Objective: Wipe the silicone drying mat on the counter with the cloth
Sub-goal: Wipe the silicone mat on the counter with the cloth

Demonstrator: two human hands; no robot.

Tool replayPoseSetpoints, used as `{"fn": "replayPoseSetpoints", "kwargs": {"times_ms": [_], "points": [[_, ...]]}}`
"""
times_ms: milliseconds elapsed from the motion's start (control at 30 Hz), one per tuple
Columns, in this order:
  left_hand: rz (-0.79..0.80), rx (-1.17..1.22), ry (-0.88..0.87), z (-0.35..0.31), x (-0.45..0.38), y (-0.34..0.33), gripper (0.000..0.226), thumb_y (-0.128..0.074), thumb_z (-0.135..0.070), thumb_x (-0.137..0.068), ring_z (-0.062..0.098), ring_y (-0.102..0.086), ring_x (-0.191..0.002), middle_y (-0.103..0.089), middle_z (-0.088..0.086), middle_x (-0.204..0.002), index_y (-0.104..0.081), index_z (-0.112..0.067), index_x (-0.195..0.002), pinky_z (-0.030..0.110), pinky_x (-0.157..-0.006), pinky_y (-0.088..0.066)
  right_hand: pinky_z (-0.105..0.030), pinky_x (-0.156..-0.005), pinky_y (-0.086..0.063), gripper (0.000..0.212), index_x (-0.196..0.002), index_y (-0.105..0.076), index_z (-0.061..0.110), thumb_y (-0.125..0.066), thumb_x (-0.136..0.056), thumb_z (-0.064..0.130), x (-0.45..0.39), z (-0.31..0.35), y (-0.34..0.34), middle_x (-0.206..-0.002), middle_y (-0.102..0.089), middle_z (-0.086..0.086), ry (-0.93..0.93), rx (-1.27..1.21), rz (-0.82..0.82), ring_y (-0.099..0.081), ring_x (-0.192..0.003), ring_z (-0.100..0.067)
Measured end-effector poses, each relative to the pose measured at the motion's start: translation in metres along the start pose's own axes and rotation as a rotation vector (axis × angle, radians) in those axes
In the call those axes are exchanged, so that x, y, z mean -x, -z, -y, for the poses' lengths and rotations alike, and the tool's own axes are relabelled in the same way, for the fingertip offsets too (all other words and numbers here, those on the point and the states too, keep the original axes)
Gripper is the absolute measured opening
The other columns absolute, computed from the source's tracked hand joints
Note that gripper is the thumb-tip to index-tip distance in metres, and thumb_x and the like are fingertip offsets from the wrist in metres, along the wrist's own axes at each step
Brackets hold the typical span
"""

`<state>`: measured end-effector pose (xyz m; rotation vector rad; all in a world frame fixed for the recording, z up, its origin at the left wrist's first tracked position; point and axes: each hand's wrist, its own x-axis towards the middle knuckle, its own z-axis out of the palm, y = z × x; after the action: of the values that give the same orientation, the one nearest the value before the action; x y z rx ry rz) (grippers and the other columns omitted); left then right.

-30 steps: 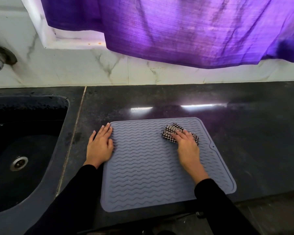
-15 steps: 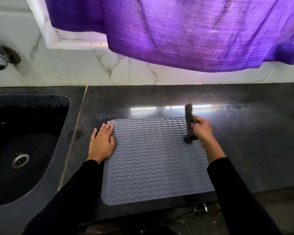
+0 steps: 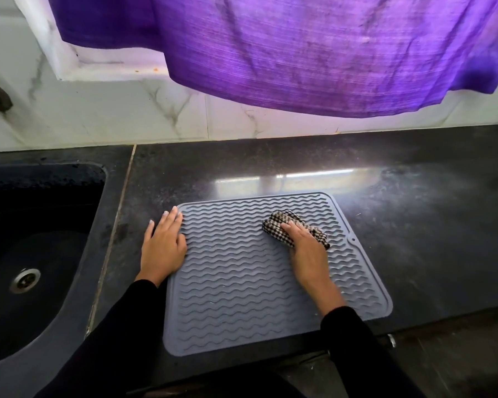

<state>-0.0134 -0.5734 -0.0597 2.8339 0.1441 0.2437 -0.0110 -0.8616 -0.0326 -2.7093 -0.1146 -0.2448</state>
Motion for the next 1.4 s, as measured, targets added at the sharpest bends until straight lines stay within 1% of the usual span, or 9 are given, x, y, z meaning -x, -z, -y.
{"fn": "replayPoseSetpoints", "kwargs": {"times_ms": [133,300,433,633,833,1133,1200,1267,1400], "points": [[-0.006,0.024,0.004,-0.001,0.000,0.000,0.053,-0.030,-0.019,-0.090,0.016,-0.020,-0.142,-0.024,0.001,-0.154,-0.033,-0.010,-0.143,0.040,-0.116,-0.009,-0.027,-0.086,-0.046,0.032,-0.123,-0.061,0.023,-0.055,-0.092,0.016,-0.009,-0.001,0.013,-0.117,-0.067,-0.002,-0.063,-0.122,-0.001,-0.063,-0.104,-0.022],[0.000,0.052,0.036,-0.002,0.000,0.003,0.051,-0.036,-0.014,-0.092,0.013,-0.018,-0.142,-0.024,-0.001,-0.154,-0.034,-0.012,-0.143,0.039,-0.117,-0.008,-0.037,-0.076,-0.048,0.029,-0.107,-0.067,0.003,-0.058,-0.091,0.026,-0.034,-0.023,0.055,-0.079,-0.065,-0.004,-0.503,-0.759,-0.065,-0.059,-0.080,-0.020],[0.000,0.058,0.033,-0.002,0.000,0.004,0.054,-0.029,-0.021,-0.089,0.013,-0.020,-0.142,-0.025,-0.001,-0.154,-0.035,-0.013,-0.142,0.039,-0.117,-0.008,-0.035,-0.074,-0.049,0.025,-0.115,-0.064,0.012,-0.054,-0.092,0.014,-0.013,-0.017,0.074,-0.090,-0.070,-0.016,-0.312,-0.262,-0.279,-0.065,-0.081,-0.033],[-0.010,0.068,0.037,-0.004,0.000,0.005,0.050,-0.037,-0.013,-0.092,0.014,-0.020,-0.142,-0.025,0.000,-0.154,-0.035,-0.012,-0.142,0.039,-0.117,-0.008,-0.031,-0.085,-0.048,0.024,-0.111,-0.061,0.010,-0.056,-0.088,0.007,0.030,0.005,0.024,-0.111,-0.065,-0.007,-0.132,0.036,-0.020,-0.059,-0.098,-0.021],[-0.008,0.074,0.038,-0.003,0.000,0.005,0.051,-0.037,-0.014,-0.092,0.013,-0.019,-0.142,-0.024,-0.001,-0.154,-0.035,-0.013,-0.142,0.039,-0.117,-0.008,-0.031,-0.079,-0.042,0.032,-0.101,-0.065,0.014,-0.073,-0.076,0.032,0.036,0.000,0.020,-0.102,-0.059,-0.006,-0.178,0.026,-0.180,-0.051,-0.097,-0.023],[-0.011,0.063,0.012,-0.002,0.002,0.005,0.066,-0.020,-0.029,-0.080,0.016,-0.022,-0.142,-0.027,0.000,-0.153,-0.036,-0.011,-0.141,0.040,-0.115,-0.010,-0.027,-0.052,-0.032,0.042,-0.059,-0.047,0.019,-0.067,-0.075,0.053,0.009,-0.017,0.042,-0.056,-0.050,0.005,-0.292,-0.257,0.123,-0.053,-0.062,-0.019],[-0.008,0.060,0.014,-0.002,0.002,0.005,0.066,-0.020,-0.030,-0.080,0.015,-0.021,-0.142,-0.026,0.000,-0.153,-0.036,-0.011,-0.142,0.039,-0.115,-0.009,-0.027,-0.059,-0.037,0.028,-0.070,-0.058,0.020,-0.067,-0.079,0.046,0.008,-0.022,0.045,-0.069,-0.060,0.000,-0.305,-0.294,0.064,-0.058,-0.075,-0.023],[-0.002,0.058,0.015,-0.002,0.001,0.005,0.067,-0.021,-0.030,-0.080,0.016,-0.021,-0.142,-0.026,0.000,-0.153,-0.035,-0.012,-0.142,0.039,-0.115,-0.009,-0.032,-0.083,-0.042,0.035,-0.112,-0.061,0.019,-0.065,-0.083,0.038,0.011,-0.021,0.044,-0.111,-0.059,-0.008,-0.267,-0.111,0.004,-0.054,-0.106,-0.026],[-0.004,0.067,0.014,0.000,0.001,0.005,0.067,-0.023,-0.030,-0.079,0.016,-0.022,-0.142,-0.027,0.001,-0.153,-0.036,-0.011,-0.142,0.040,-0.116,-0.010,-0.038,-0.115,-0.016,0.045,-0.141,-0.038,0.018,-0.040,-0.096,0.018,0.019,-0.007,0.026,-0.152,-0.030,-0.010,0.037,0.136,-0.005,-0.025,-0.141,-0.027]]}}
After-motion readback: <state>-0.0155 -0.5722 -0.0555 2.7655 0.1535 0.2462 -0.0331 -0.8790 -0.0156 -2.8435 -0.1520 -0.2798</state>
